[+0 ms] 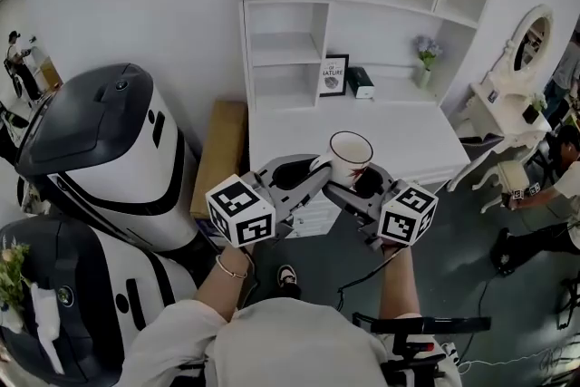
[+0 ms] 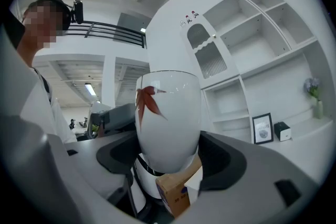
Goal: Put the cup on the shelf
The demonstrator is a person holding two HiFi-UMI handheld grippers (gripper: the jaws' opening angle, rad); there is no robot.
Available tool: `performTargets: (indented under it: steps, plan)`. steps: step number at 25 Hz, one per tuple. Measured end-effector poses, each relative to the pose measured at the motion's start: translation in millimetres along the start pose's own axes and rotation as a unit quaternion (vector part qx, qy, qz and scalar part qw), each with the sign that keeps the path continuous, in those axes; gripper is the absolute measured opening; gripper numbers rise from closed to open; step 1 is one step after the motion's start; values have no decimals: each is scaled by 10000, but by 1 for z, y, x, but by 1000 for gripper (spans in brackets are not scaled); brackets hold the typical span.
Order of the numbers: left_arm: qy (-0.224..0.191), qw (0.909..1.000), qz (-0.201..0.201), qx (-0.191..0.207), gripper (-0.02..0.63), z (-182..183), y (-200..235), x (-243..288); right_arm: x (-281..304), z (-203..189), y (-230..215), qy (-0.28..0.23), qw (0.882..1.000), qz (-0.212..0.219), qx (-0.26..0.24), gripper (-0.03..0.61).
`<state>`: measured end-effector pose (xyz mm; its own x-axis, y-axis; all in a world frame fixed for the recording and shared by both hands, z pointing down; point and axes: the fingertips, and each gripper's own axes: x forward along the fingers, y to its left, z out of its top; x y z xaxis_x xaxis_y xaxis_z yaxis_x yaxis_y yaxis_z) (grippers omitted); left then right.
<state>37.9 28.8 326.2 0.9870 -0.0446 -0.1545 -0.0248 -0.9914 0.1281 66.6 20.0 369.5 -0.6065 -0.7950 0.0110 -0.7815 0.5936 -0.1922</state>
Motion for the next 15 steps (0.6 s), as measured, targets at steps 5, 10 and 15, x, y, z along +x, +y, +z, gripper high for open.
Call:
performTargets:
  steps: [5, 10, 15]
  plan:
    - [26, 9999, -64, 113, 61, 8, 31, 29, 11, 16, -39, -98, 9999, -28, -47, 333]
    - [68, 9999, -84, 29, 61, 6, 56, 48, 19, 19, -70, -106, 9999, -54, 11, 333]
    - [59, 10000, -47, -23, 61, 4, 82, 62, 32, 22, -94, -55, 9999, -47, 70, 333]
